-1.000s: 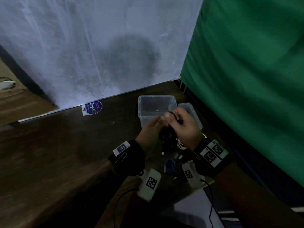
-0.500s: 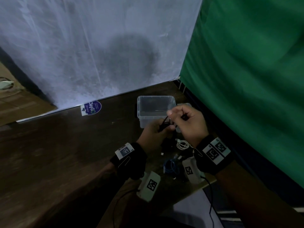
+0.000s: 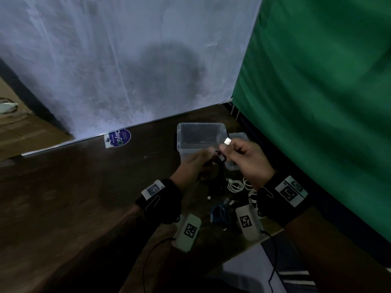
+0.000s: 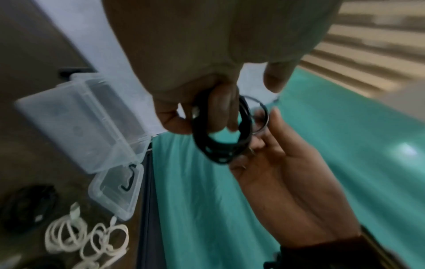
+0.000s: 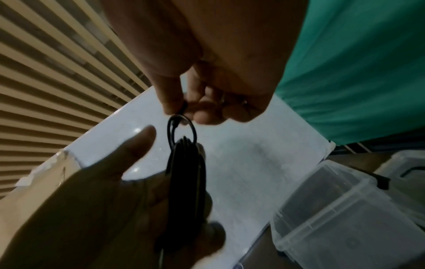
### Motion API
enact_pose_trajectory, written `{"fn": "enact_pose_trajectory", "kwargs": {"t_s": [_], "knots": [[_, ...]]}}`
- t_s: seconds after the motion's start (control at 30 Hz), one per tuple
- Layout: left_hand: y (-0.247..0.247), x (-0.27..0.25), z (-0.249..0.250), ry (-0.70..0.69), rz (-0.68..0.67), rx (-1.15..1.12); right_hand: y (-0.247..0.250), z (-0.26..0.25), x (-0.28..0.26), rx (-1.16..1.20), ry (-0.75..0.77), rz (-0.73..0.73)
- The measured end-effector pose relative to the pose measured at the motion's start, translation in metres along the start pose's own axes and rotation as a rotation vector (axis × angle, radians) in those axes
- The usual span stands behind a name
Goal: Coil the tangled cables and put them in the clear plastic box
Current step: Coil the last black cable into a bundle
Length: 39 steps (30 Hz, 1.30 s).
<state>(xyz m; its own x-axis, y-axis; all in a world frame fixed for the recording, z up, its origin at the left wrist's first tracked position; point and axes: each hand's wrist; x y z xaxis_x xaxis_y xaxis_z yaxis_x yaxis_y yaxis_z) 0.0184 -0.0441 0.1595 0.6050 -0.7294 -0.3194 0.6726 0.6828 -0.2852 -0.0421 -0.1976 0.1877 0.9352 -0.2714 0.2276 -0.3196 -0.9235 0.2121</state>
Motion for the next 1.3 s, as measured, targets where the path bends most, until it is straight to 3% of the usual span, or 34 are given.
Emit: {"fn": "enact_pose_trajectory", "kwargs": {"t_s": [0.1,0.27,0.37,0.43,0.57,0.63,0.77,0.9,1.0,1.1,1.3], "knots": [[-0.001,0.001,-0.002,0.066,-0.012,-0.104,0.011,-0.003,0.01,-0.089,0.093,0.113],[-0.008,0.001,0.0,0.162,-0.01,0.016,0.022,-0.011,0.022,-0.142,0.189,0.202],[-0.007,0.002,0.0,0.178,-0.048,0.053,0.024,-0.013,0.023,-0.167,0.214,0.174],[-0.004,0.0,0.001,0.186,-0.109,-0.087,0.025,-0.014,0.021,-0.164,0.23,0.141],[-0.005,0.004,0.001,0.167,0.023,0.007,0.023,-0.018,0.019,-0.151,0.278,0.119],[-0.008,0.007,0.0,0.153,0.016,0.057,0.022,-0.018,0.02,-0.15,0.292,0.111],[-0.006,0.006,0.004,0.167,-0.049,0.08,0.029,-0.009,0.016,-0.078,0.224,0.149],[-0.004,0.003,0.016,0.097,-0.123,-0.116,0.039,-0.005,0.019,0.114,0.122,0.22],[0.003,0.005,0.021,0.056,-0.135,-0.276,0.044,0.0,0.018,0.144,0.106,0.155],[0.014,0.01,0.019,-0.018,-0.197,-0.255,0.042,0.013,0.011,0.037,0.045,0.04],[0.01,0.019,0.007,-0.108,0.024,0.085,0.017,0.025,0.0,0.138,-0.137,0.046]]}}
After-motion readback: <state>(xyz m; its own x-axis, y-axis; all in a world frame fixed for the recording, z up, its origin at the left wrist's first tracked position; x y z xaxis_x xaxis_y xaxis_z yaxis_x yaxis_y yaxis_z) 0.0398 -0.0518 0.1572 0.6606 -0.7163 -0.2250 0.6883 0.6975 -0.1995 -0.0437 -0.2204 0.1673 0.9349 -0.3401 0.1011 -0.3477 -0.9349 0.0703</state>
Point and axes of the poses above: each hand's wrist, its own x-axis towards the middle knuckle, its own y-axis out of the back of the hand, z = x × y, and after that the axes turned 11 degrees about y, right-handed
